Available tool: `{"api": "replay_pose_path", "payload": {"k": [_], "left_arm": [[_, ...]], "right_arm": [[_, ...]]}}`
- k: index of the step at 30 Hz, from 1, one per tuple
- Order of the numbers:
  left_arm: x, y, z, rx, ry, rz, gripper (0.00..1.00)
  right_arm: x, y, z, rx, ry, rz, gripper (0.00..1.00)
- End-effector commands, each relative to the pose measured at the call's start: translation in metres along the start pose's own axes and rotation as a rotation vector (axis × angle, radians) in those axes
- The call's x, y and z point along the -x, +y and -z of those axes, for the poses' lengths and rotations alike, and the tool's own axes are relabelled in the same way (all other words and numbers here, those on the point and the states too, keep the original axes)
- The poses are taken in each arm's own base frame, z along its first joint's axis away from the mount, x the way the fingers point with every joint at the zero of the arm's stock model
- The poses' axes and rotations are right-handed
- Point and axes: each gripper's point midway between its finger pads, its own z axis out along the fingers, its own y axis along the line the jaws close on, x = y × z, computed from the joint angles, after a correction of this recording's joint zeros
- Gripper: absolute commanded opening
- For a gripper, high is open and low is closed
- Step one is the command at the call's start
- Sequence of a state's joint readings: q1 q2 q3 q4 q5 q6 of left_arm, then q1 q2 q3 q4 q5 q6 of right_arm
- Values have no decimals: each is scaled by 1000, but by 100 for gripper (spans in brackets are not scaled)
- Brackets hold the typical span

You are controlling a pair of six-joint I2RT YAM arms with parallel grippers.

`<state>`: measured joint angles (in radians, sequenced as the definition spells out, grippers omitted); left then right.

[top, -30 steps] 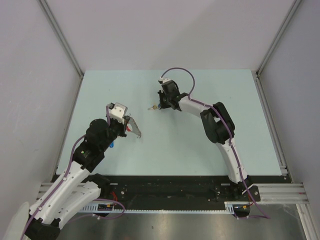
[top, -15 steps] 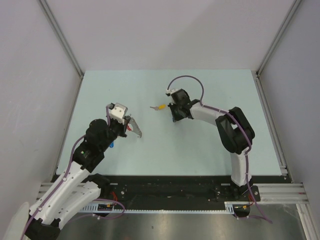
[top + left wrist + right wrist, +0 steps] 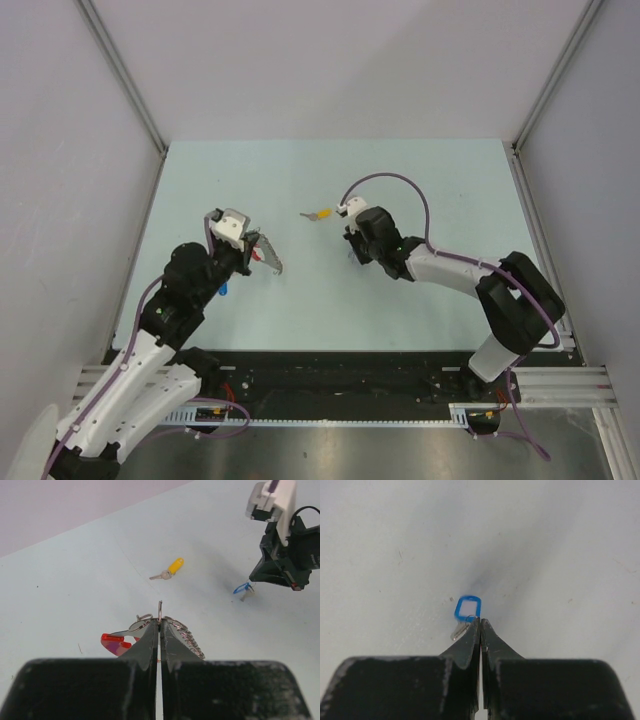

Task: Put the keys on the keyring

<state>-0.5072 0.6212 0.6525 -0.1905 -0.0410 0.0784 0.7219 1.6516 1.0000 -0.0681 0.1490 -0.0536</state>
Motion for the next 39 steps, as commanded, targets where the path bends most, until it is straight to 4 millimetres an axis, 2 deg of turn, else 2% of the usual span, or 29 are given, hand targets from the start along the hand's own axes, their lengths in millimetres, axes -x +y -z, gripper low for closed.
{"api": "replay_pose_path", "payload": {"k": [1,2,3,4,6,10,16,19,26,28,29,31,33,36,37,39], "left_arm": [[20,2,3,6,-76,4,0],[19,3,3,10,-74,4,0],[18,4,4,15,-77,4,0],[19,4,5,18,-80,6,0],[18,4,3,20,-77,4,0],[16,3,1,14,-68,8,0],[16,4,1,19,-66,8,0],[15,5,1,23,-64,7,0],[13,3,-1,13,-59,12,0],[14,2,-1,12,-60,13,0],[14,2,-1,11,-62,13,0],[15,1,-1,6,-67,14,0],[14,1,-1,4,-64,16,0],[16,0,-1,0,-69,18,0],[16,-1,0,-4,-71,17,0],[17,0,0,-4,-74,19,0]], "right_arm": [[31,13,11,53,-235,-6,0],[26,17,13,70,-248,-2,0],[31,22,15,88,-293,-14,0],[23,27,17,118,-292,-15,0],[22,31,19,118,-296,-21,0],[15,23,20,62,-309,-38,0],[6,10,37,14,-396,-91,0],[-7,6,40,-2,-387,-122,0],[-53,14,47,-16,-276,-235,0],[-61,11,53,-45,-261,-264,1],[-71,11,55,-56,-228,-270,2],[-76,13,60,-69,-214,-316,4],[-87,16,65,-78,-176,-340,11],[-92,20,74,-61,-148,-356,18],[-95,19,78,-62,-135,-364,25],[-89,20,83,-47,-126,-373,29]]}}
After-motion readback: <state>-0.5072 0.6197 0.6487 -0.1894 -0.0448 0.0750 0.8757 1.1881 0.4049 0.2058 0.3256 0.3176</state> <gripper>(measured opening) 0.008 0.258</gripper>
